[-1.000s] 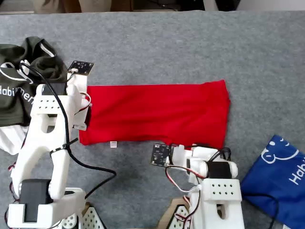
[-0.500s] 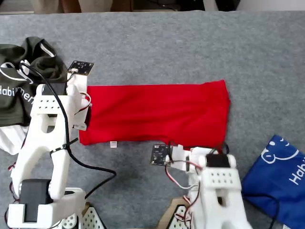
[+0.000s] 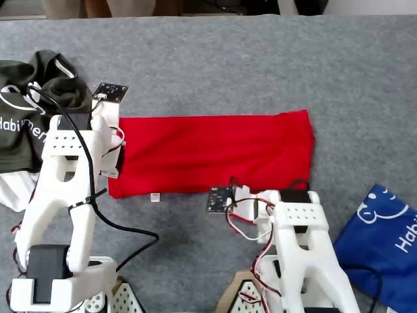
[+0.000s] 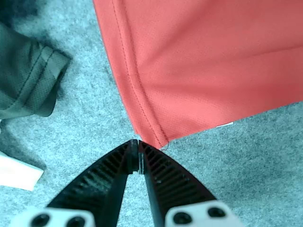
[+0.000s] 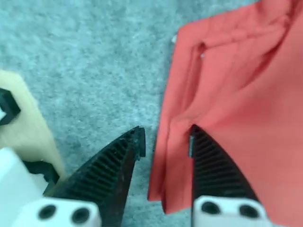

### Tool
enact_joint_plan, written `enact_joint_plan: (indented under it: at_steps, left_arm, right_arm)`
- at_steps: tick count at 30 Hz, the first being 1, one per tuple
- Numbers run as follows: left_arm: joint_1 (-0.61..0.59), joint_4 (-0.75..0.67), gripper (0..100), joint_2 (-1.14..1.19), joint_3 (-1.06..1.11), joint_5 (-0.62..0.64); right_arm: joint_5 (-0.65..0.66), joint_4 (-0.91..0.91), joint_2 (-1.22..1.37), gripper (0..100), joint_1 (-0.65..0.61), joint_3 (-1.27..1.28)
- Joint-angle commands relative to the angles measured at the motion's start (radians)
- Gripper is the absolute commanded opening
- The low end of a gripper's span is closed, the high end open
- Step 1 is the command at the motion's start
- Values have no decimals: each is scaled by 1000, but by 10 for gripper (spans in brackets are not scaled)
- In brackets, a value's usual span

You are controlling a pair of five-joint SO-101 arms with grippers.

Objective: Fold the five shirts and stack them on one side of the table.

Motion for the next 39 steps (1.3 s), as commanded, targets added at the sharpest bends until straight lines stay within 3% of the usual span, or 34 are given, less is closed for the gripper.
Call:
enact_joint_plan:
  at_steps: [1,16,29,39]
  left_arm:
    - [-14,6,19,-33,2,8]
    - [-74,6,19,-36,2,3]
    - [-83,17,19,-44,-9,2]
    - [-78,21,19,-44,-20,2]
  right_arm:
    - [2,-29,47,147,-7,25]
    - [-26,-43,45,4,-7,-18]
    - [-21,153,76,4,-13,-521]
    - [-20,49,495,5,15,-875]
